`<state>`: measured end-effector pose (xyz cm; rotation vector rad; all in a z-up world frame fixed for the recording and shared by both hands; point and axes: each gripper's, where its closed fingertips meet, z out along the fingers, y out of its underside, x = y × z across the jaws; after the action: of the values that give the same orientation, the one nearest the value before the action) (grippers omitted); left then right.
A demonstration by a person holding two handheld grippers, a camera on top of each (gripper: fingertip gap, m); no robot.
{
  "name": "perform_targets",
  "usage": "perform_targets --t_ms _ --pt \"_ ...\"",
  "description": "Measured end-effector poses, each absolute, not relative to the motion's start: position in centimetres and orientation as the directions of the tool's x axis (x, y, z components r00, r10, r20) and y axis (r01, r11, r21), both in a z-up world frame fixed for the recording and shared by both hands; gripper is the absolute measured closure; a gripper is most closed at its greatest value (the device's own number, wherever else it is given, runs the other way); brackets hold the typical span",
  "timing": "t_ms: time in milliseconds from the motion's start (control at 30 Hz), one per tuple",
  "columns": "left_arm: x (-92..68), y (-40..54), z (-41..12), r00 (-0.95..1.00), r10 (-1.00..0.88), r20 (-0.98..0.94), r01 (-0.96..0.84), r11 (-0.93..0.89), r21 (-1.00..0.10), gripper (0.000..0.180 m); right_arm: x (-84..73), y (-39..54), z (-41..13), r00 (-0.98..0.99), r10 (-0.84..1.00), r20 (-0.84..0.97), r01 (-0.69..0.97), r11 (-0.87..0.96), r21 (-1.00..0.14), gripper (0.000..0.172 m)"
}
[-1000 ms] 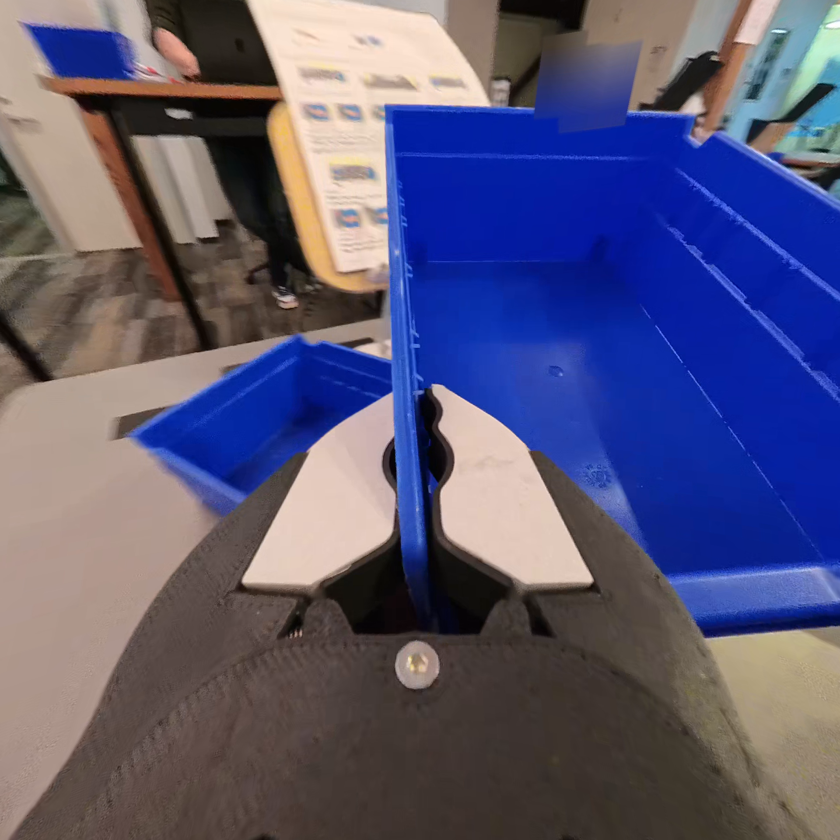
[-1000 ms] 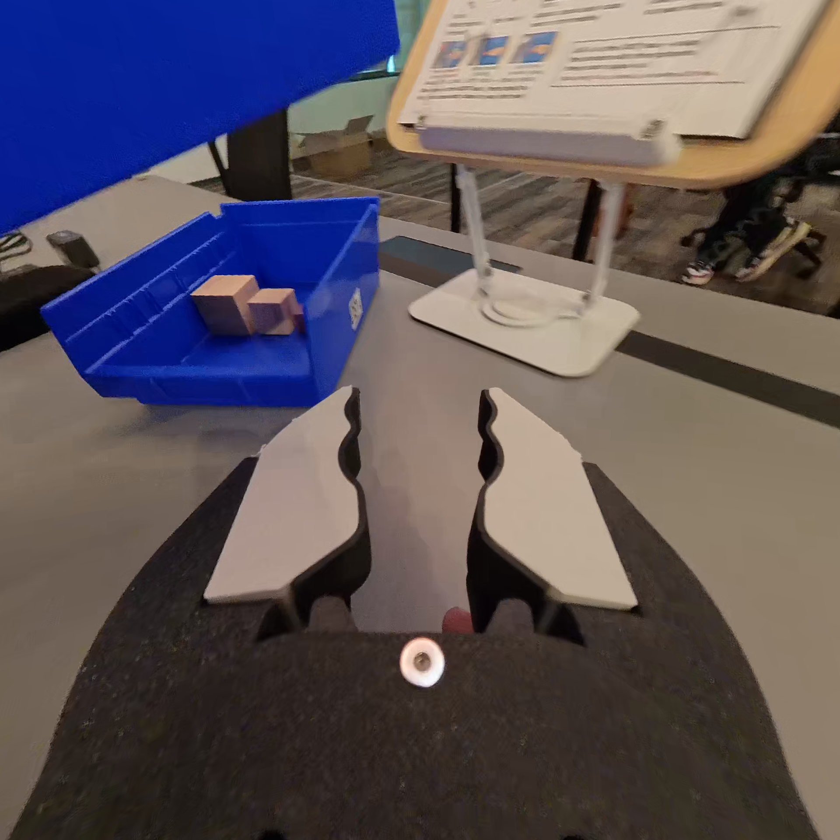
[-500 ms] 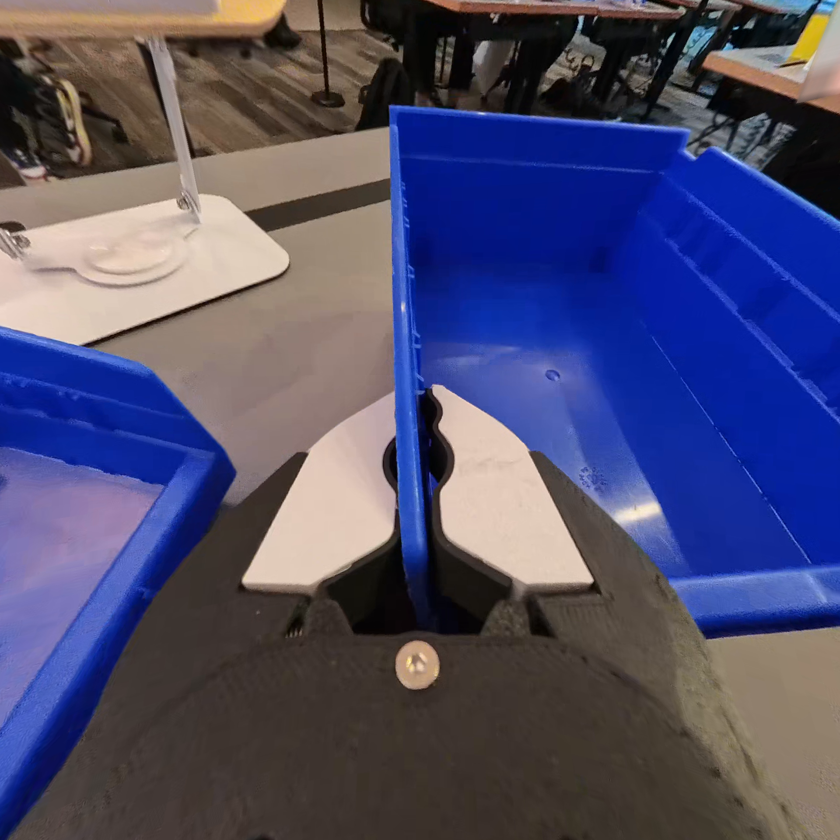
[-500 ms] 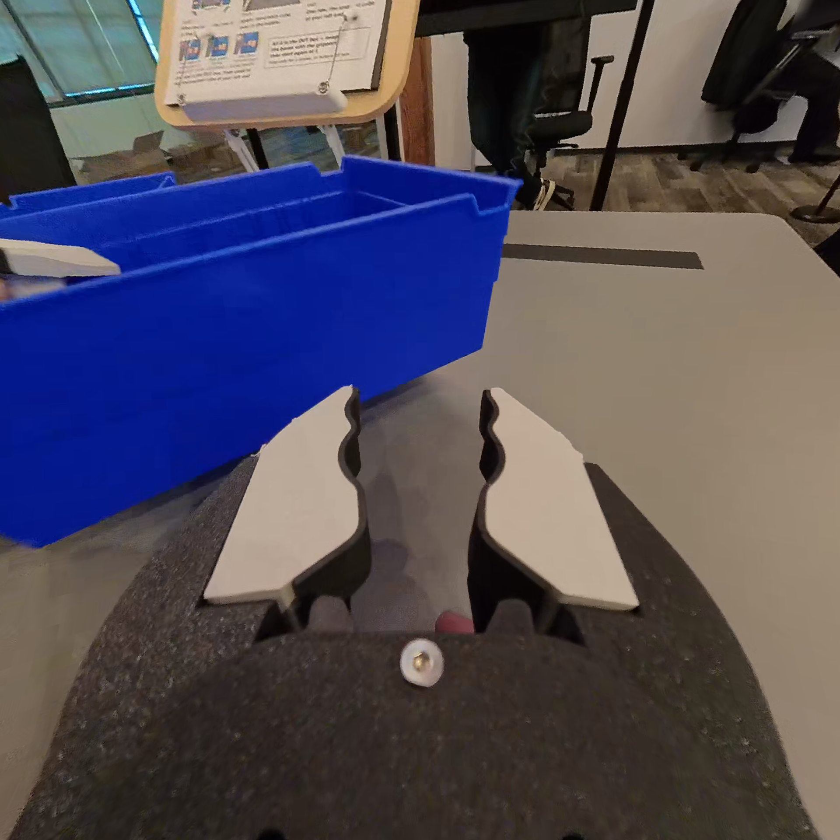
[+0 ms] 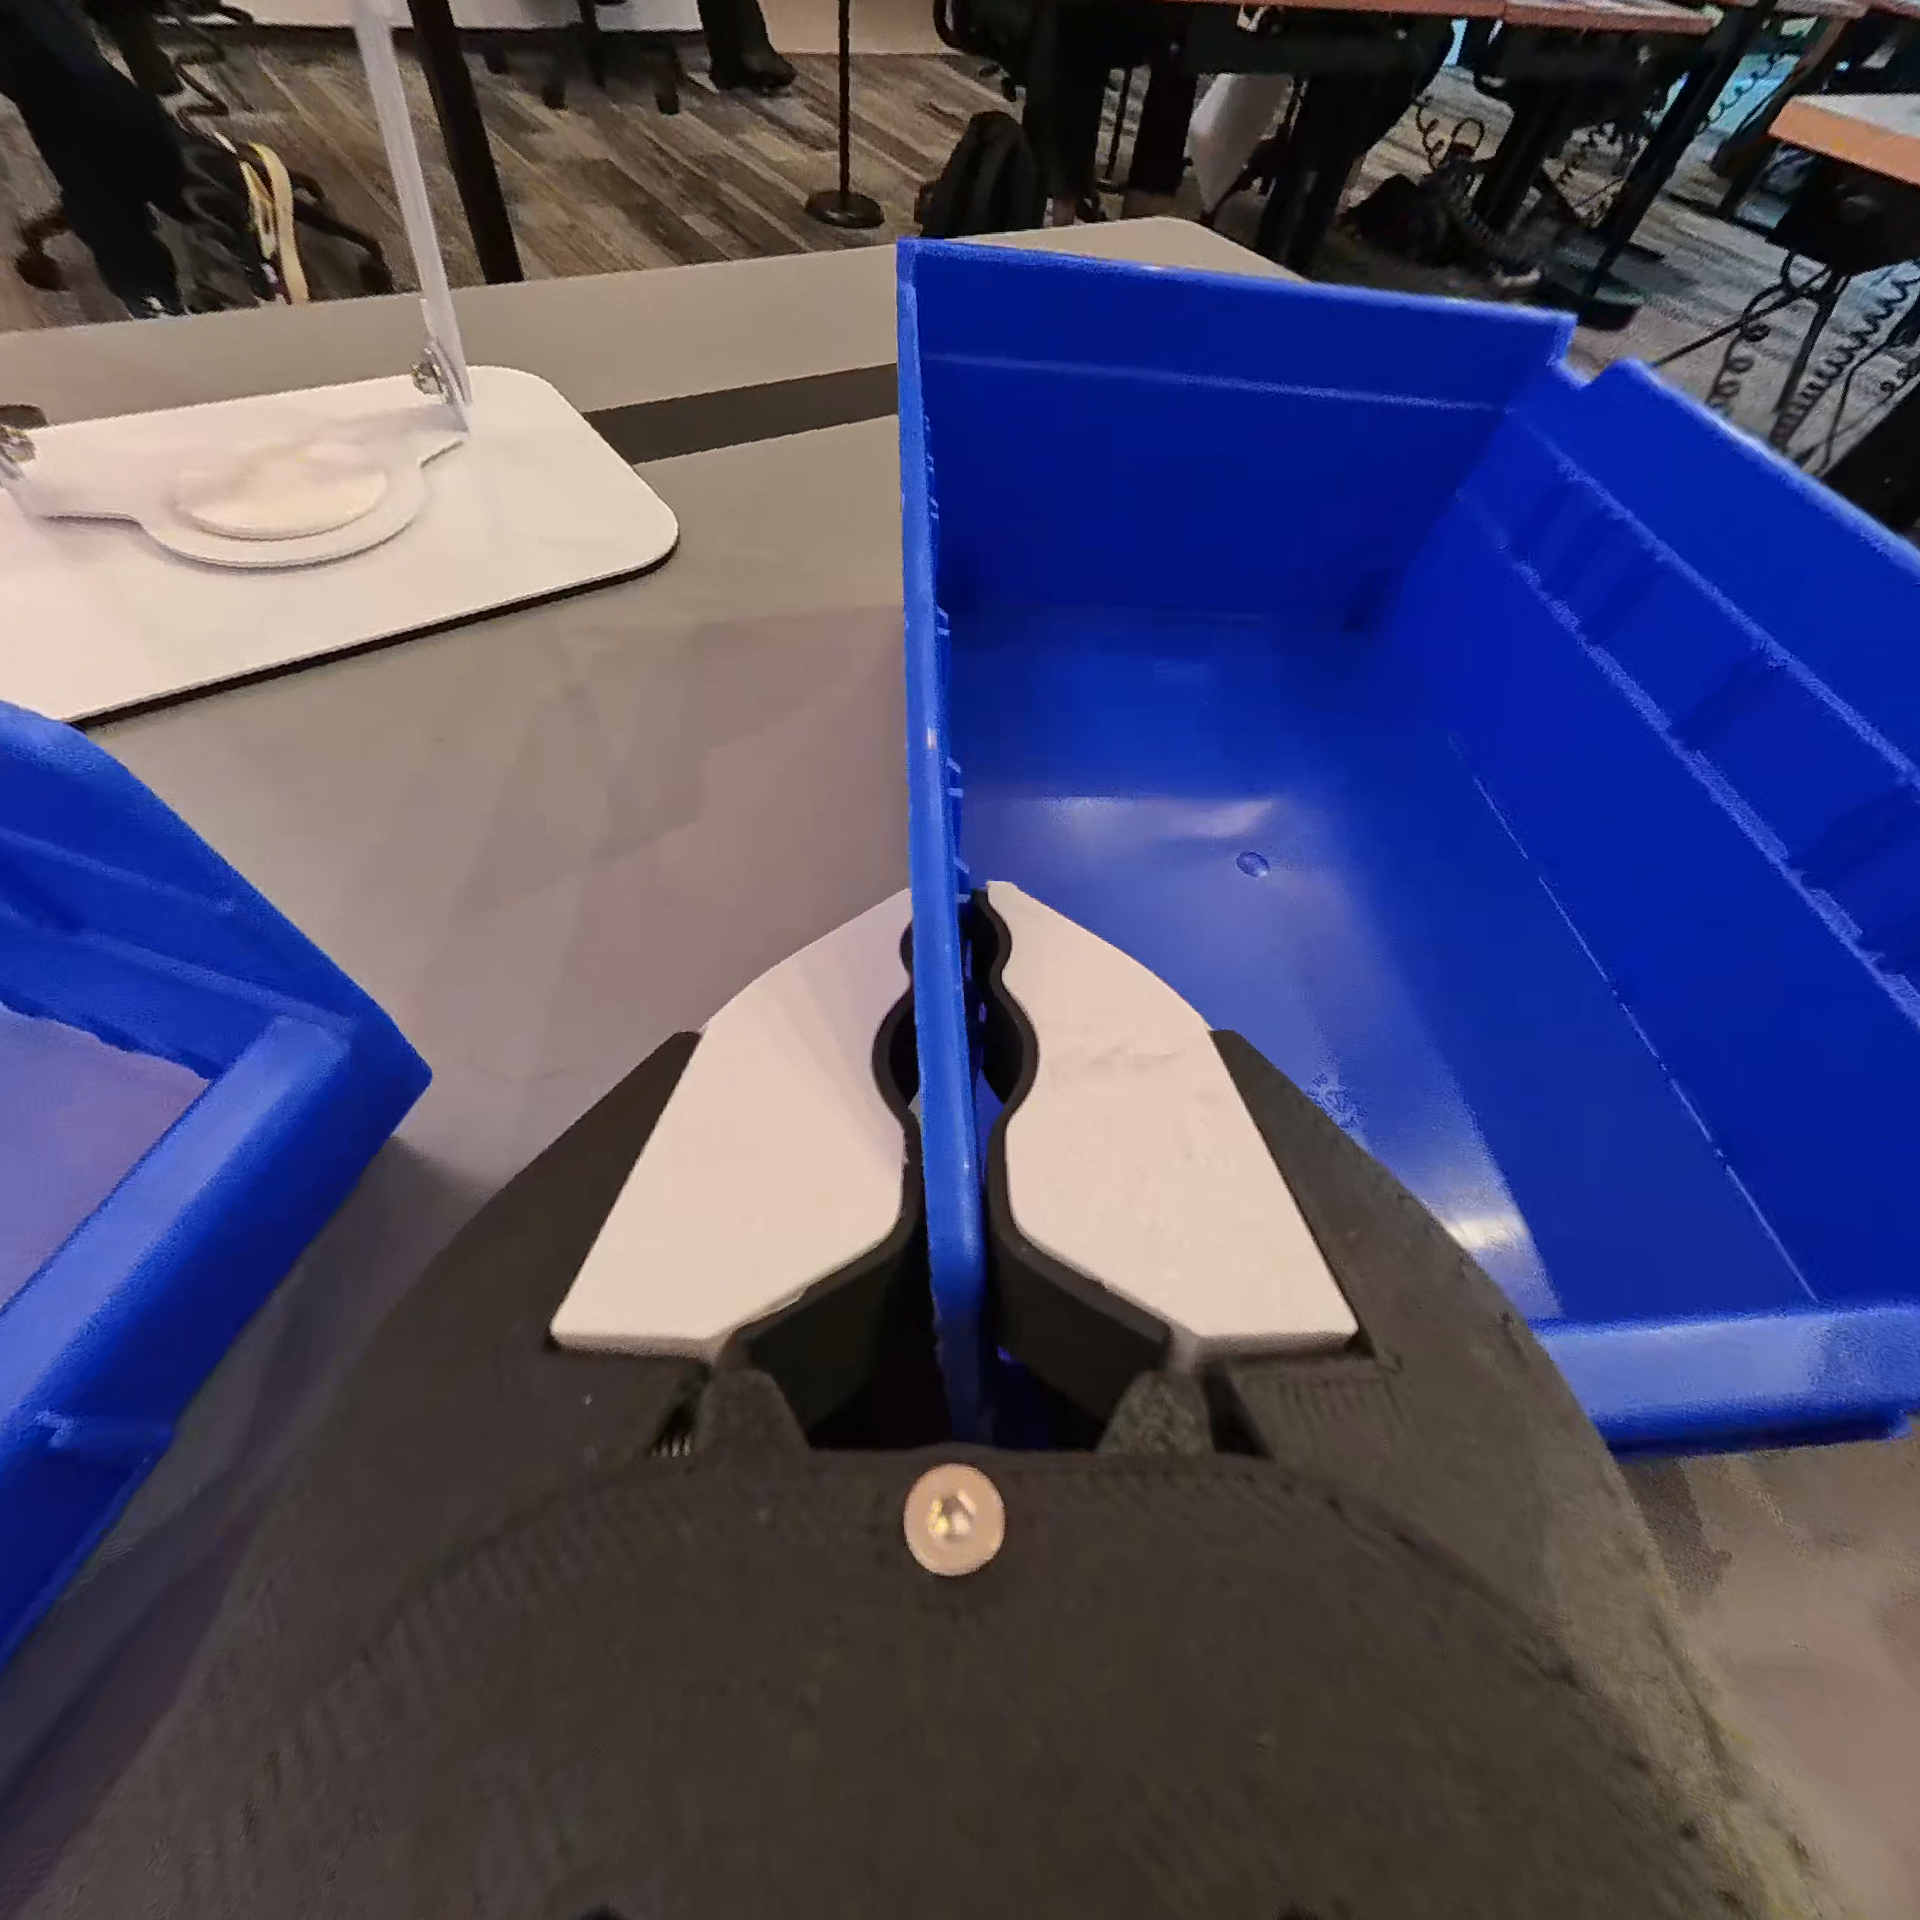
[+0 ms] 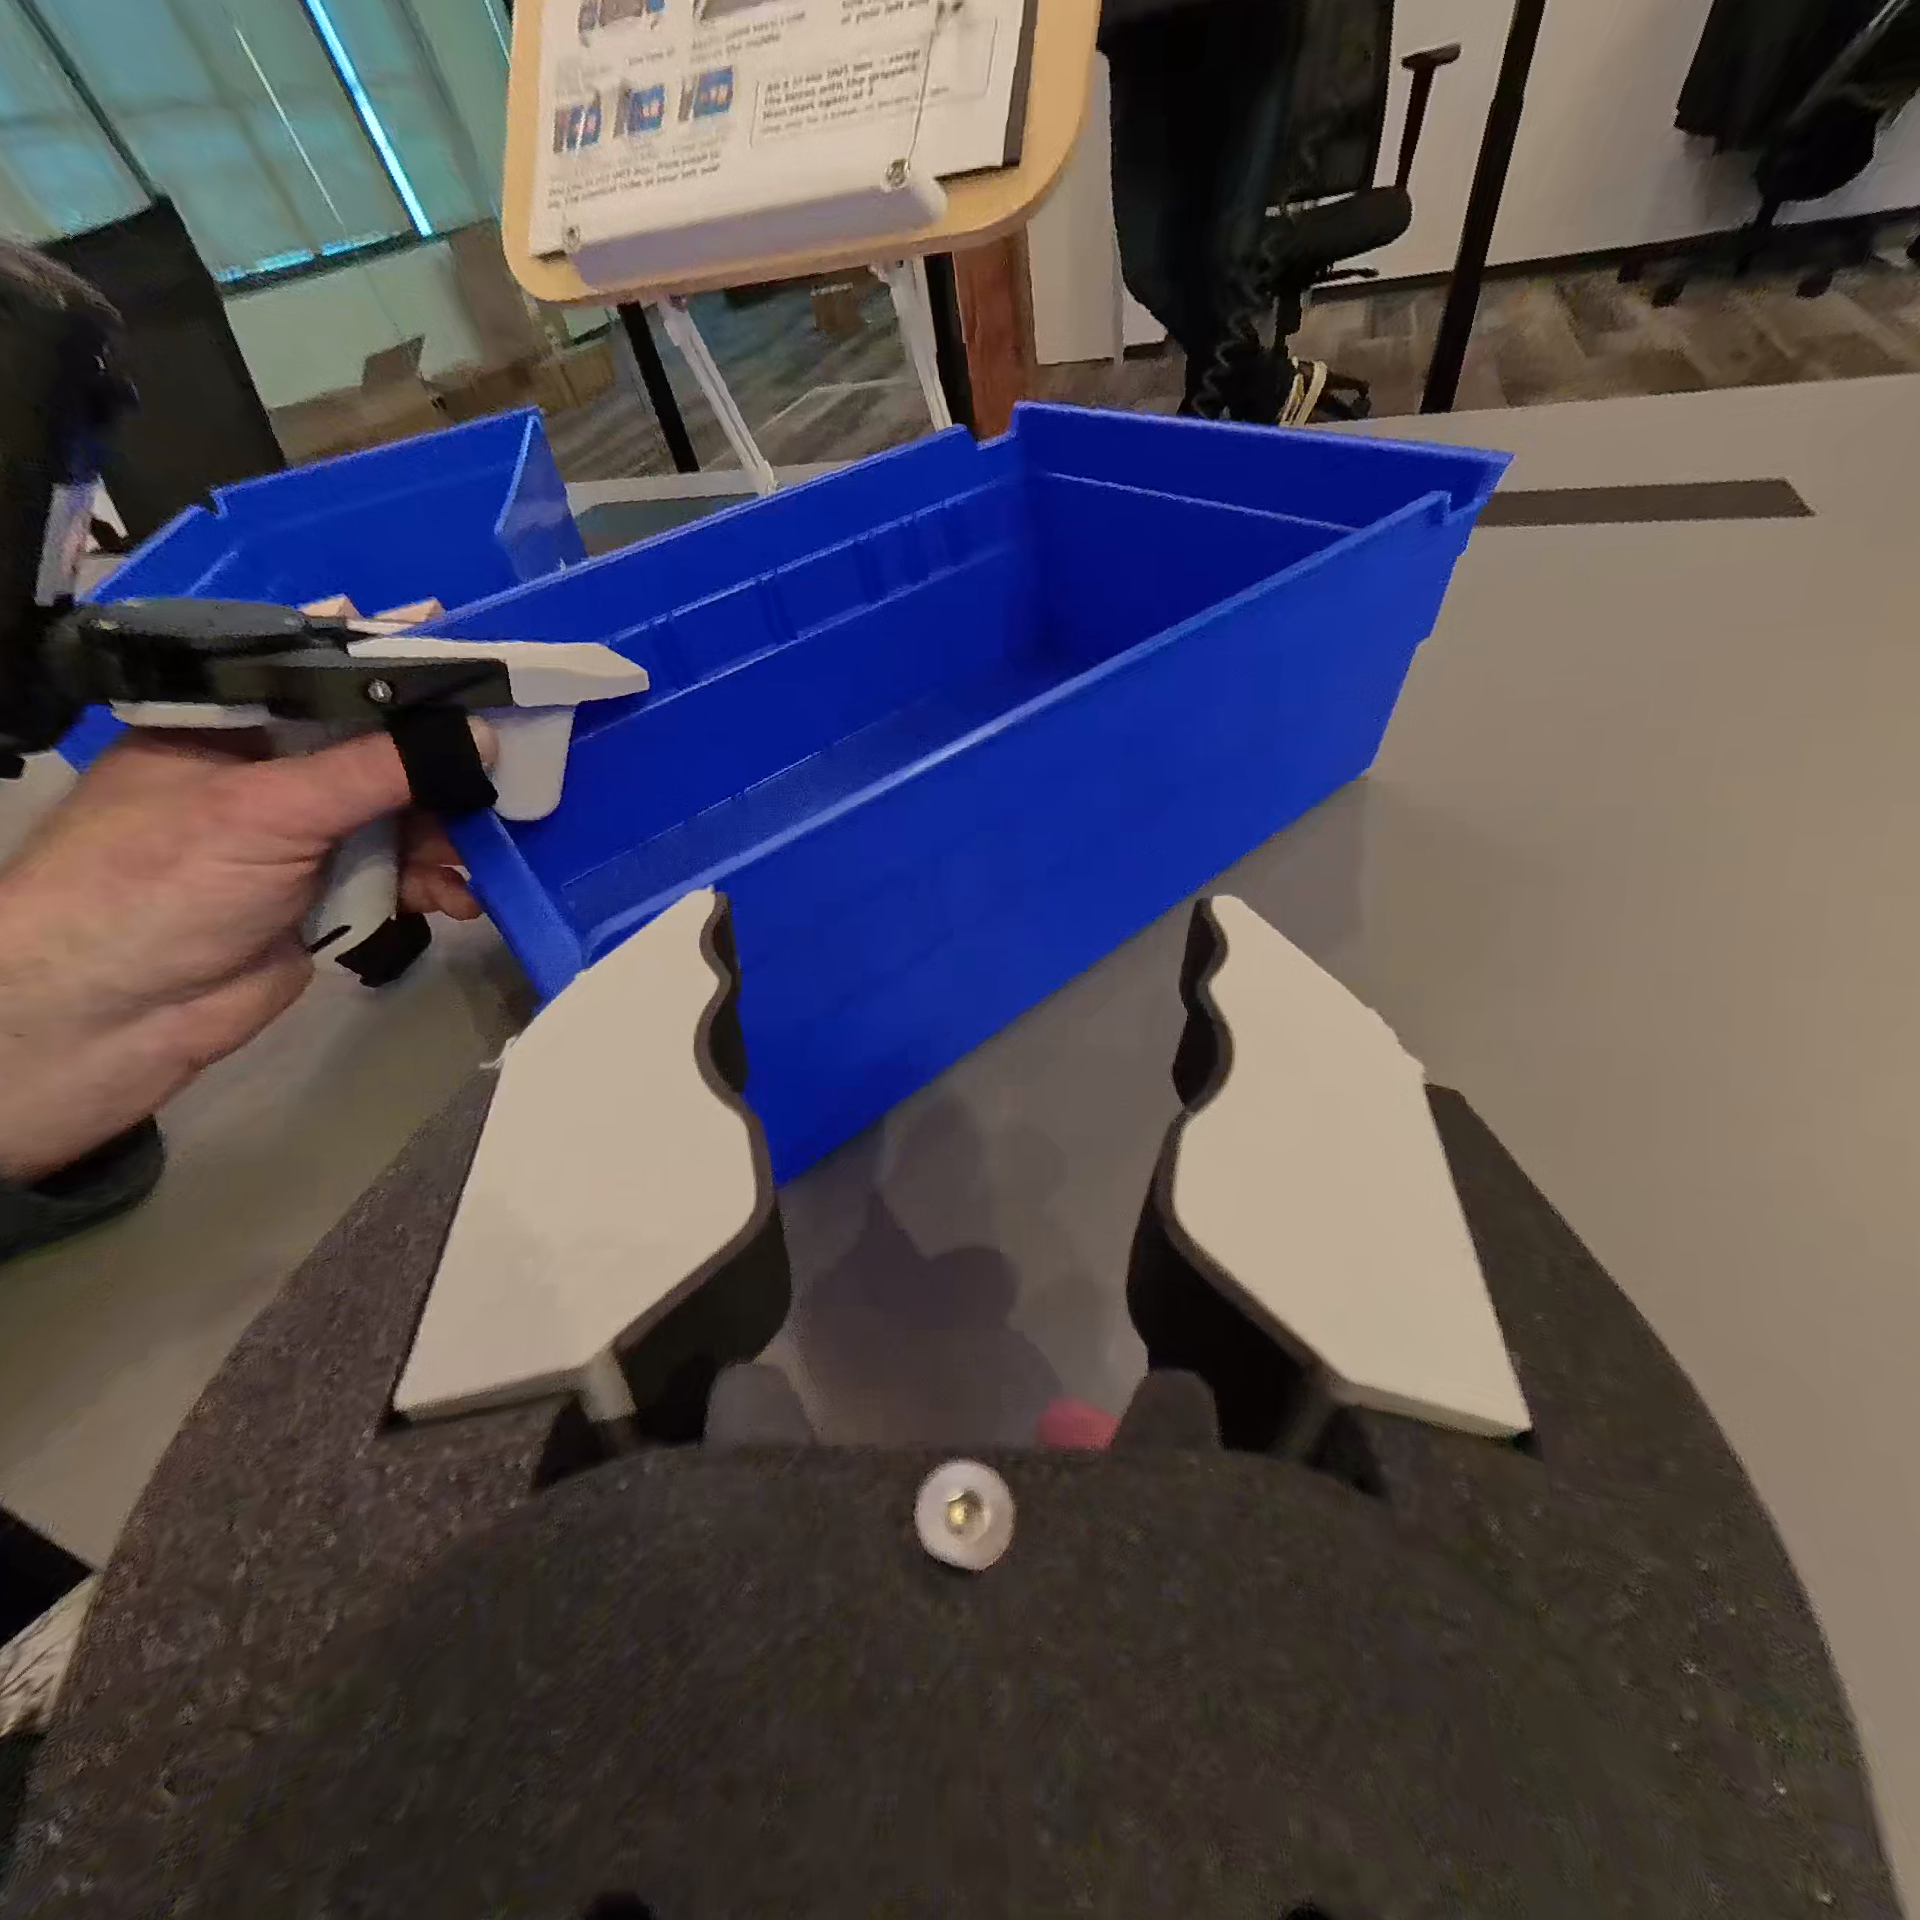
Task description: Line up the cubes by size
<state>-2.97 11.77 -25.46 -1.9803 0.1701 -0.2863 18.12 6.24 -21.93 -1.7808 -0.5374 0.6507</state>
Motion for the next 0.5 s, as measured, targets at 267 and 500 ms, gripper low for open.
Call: perform_targets --t_ms 267,500 --pt "-1.5 11.7 -25.8 0.948 -0.268 0.169 0.05 -0.401 -0.915 0.168 18.8 3.0 -22.0 0.733 0.647 -0.209 0.034 -0.343 -0.939 0.089" --pt "0.8 10.7 -25.4 0.895 -0.352 0.273 0.105 -0.429 -0.897 0.141 16.9 3.9 -24.0 0.747 0.658 -0.096 0.176 -0.335 -0.926 0.111"
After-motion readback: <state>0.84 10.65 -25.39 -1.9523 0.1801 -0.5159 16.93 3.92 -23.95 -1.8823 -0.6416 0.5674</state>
